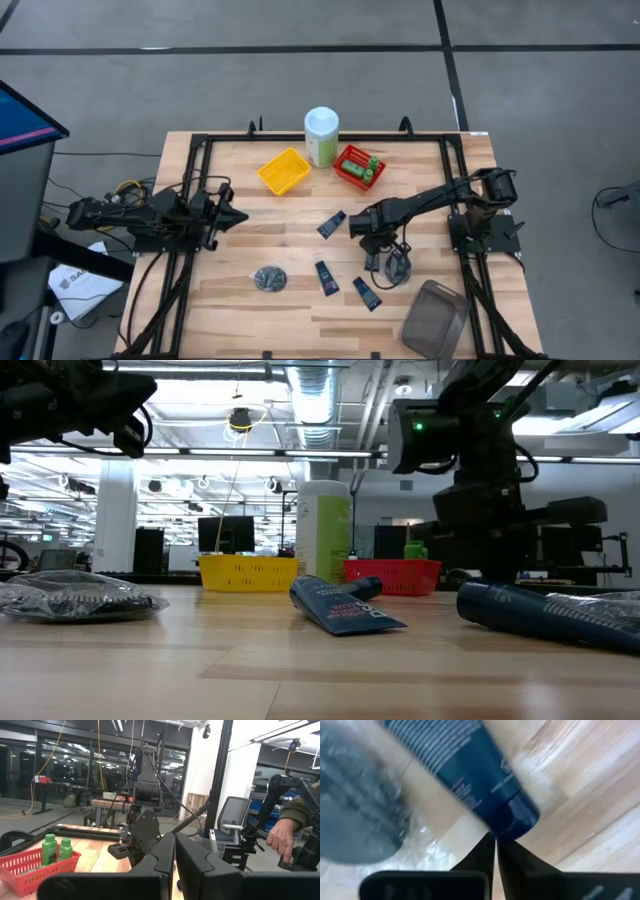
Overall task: Pick & Place Travel size toiletries
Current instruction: Put the dark blue shave cream in the black bin
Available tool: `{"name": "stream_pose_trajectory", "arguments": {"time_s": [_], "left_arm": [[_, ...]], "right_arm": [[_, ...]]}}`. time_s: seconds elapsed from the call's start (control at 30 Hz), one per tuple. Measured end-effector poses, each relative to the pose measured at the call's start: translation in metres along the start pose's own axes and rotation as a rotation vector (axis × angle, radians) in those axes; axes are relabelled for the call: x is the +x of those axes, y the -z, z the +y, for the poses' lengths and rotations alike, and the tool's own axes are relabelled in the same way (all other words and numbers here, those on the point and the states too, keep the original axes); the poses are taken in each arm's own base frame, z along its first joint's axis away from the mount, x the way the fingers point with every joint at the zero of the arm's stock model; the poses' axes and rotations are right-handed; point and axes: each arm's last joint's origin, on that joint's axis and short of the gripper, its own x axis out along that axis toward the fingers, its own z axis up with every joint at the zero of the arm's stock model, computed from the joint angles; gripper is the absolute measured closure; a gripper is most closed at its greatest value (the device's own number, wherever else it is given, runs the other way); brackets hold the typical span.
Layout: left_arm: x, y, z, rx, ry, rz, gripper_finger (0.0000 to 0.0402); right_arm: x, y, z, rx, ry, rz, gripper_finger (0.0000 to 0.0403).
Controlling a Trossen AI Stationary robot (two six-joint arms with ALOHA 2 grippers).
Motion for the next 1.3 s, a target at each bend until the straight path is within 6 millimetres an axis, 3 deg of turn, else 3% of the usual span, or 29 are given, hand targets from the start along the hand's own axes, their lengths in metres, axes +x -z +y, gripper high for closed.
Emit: {"name": "stream_pose_trajectory", "arguments": {"time_s": [0.13, 0.27, 0.43, 0.57, 0.67, 0.77, 1.3], "left_arm": [[0.0, 0.0, 0.0, 0.0, 0.0, -0.002, 0.039], [0.0, 0.0, 0.0, 0.0, 0.003, -0.004, 0.039], [0.001, 0.001, 0.0, 0.0, 0.002, 0.005, 0.039], [0.002, 0.002, 0.0, -0.001, -0.003, 0.019, 0.039], [0.002, 0.002, 0.001, -0.001, -0.005, 0.024, 0.039], [0.003, 0.003, 0.001, -0.002, -0.005, 0.027, 0.039], [0.003, 0.004, 0.001, -0.002, -0.006, 0.035, 0.039]], "right_arm": [[-0.008, 0.004, 0.0, -0.001, -0.015, 0.019, 0.0379], [-0.03, 0.005, -0.004, 0.002, 0.027, -0.039, 0.0341], [-0.059, 0.005, -0.005, -0.124, 0.096, -0.164, 0.0266], [-0.065, 0.003, -0.003, -0.274, 0.124, -0.214, 0.0187], [-0.061, 0.002, -0.004, -0.345, 0.109, -0.204, 0.0141], [-0.049, -0.001, -0.005, -0.389, 0.076, -0.168, 0.0122], [0.001, -0.025, -0.006, -0.41, -0.017, -0.08, 0.0122]]}}
